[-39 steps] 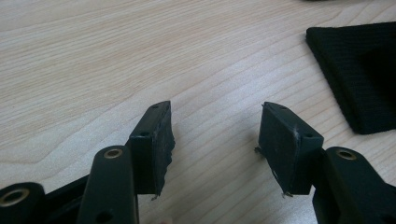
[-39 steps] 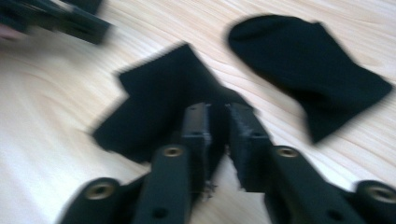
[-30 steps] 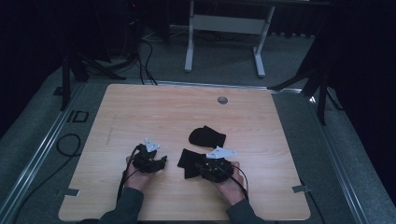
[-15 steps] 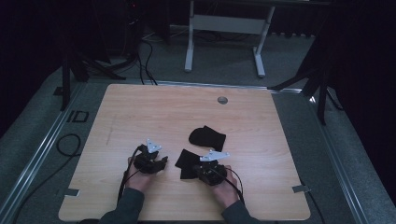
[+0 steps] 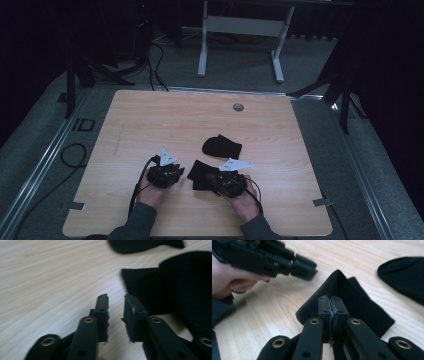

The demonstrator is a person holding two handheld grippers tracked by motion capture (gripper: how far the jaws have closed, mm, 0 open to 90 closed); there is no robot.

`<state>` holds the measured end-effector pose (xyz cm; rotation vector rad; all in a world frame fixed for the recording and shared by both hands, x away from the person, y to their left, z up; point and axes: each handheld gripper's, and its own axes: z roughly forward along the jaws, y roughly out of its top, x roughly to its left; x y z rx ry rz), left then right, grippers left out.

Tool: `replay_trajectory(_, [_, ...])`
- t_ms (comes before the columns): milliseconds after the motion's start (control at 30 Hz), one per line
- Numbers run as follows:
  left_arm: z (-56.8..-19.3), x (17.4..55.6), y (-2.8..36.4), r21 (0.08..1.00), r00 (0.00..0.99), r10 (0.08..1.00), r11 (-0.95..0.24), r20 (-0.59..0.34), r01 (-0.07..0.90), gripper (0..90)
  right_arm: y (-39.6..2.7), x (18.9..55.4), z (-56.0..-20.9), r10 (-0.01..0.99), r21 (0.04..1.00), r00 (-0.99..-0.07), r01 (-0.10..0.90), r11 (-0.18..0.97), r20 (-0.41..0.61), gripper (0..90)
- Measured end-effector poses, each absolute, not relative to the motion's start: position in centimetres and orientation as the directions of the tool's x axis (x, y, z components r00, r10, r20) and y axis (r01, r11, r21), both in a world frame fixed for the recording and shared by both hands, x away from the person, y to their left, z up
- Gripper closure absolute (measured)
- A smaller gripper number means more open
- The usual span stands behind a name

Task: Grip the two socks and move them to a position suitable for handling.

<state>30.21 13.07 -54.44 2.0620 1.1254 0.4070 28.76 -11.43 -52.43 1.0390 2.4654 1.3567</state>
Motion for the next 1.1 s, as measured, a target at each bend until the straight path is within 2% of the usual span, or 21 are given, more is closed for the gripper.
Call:
replay_trajectory(267, [-54.6,29.6,11.0,0.740,0.609,0.791,-0.374,-0.061,0.560,89.1,-13.0,29.0,-51.0,0.630,0.810,-0.750,0.490,0.324,0.201,87.8])
replay_trajectory(667, [-56.0,29.7,8.8,0.721,0.638,0.769,-0.430,-0.021,0.543,88.2,-13.7,29.0,-50.4,0.626,0.819,-0.757,0.472,0.327,0.187,87.8])
replay_trajectory(1100, [-55.9,29.9,9.7,0.711,0.624,0.781,-0.423,-0.029,0.562,88.4,-15.6,29.0,-49.2,0.650,0.833,-0.737,0.469,0.293,0.185,87.7])
